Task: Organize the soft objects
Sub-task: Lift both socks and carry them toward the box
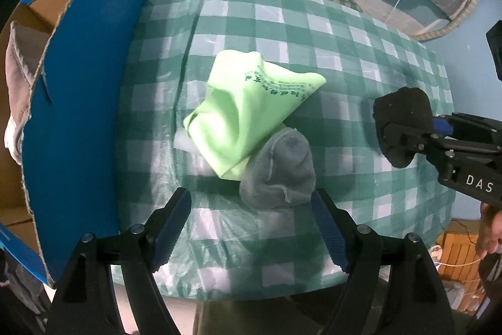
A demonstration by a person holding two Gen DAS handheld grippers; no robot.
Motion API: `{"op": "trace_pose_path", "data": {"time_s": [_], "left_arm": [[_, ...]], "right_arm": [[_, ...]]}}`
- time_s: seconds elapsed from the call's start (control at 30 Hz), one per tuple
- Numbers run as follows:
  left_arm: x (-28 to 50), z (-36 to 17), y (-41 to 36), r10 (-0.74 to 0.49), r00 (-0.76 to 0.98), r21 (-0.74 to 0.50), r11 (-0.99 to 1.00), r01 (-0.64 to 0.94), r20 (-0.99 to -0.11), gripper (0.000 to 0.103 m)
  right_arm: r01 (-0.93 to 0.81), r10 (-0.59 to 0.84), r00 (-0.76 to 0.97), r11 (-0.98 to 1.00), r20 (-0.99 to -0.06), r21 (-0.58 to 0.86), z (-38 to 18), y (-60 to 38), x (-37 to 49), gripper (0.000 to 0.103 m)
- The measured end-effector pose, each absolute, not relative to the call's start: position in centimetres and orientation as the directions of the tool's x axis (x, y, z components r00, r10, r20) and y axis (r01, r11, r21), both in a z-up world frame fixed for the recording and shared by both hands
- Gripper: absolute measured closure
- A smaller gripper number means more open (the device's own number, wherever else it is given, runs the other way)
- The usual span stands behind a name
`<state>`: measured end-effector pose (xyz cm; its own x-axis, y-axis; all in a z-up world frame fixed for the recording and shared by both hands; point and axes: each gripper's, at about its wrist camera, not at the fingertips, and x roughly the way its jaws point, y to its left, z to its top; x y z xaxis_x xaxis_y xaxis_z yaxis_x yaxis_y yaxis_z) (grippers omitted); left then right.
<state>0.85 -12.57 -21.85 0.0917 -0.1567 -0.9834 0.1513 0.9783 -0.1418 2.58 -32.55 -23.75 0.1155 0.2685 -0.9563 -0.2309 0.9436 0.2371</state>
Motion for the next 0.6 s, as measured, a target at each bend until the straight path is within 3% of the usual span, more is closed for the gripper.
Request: {"op": "trace_pose_path", "data": {"time_s": [0.47, 0.53, 0.57, 0.6], "left_arm": [[1.6, -24.4, -15.7, -0.110, 0.066, -0.093, 0.972, 0.216, -0.992, 0.024], [1.7, -24.7, -15.8, -0.104, 0.067, -0.087, 0.972, 0.220, -0.992, 0.035], [1.8, -24.9, -15.8, -0.092, 0.068, -0.075, 0.972, 0.225, -0.993, 0.049], [1.9, -25.1, -16.3, -0.079, 0.066, -0.062, 0.971, 0.229, -0.995, 0.057]], "right_arm": [[-0.227, 0.261, 0.120, 0.946, -0.958, 0.230, -23.3, -33.5, 1.9, 0.069], [-0.226, 0.262, 0.123, 0.947, -0.957, 0.230, -23.2, -33.5, 1.9, 0.069], [-0.225, 0.262, 0.125, 0.947, -0.957, 0.230, -23.1, -33.5, 1.9, 0.069], [-0.224, 0.263, 0.127, 0.947, -0.956, 0.231, -23.0, -33.5, 1.9, 0.069]]}}
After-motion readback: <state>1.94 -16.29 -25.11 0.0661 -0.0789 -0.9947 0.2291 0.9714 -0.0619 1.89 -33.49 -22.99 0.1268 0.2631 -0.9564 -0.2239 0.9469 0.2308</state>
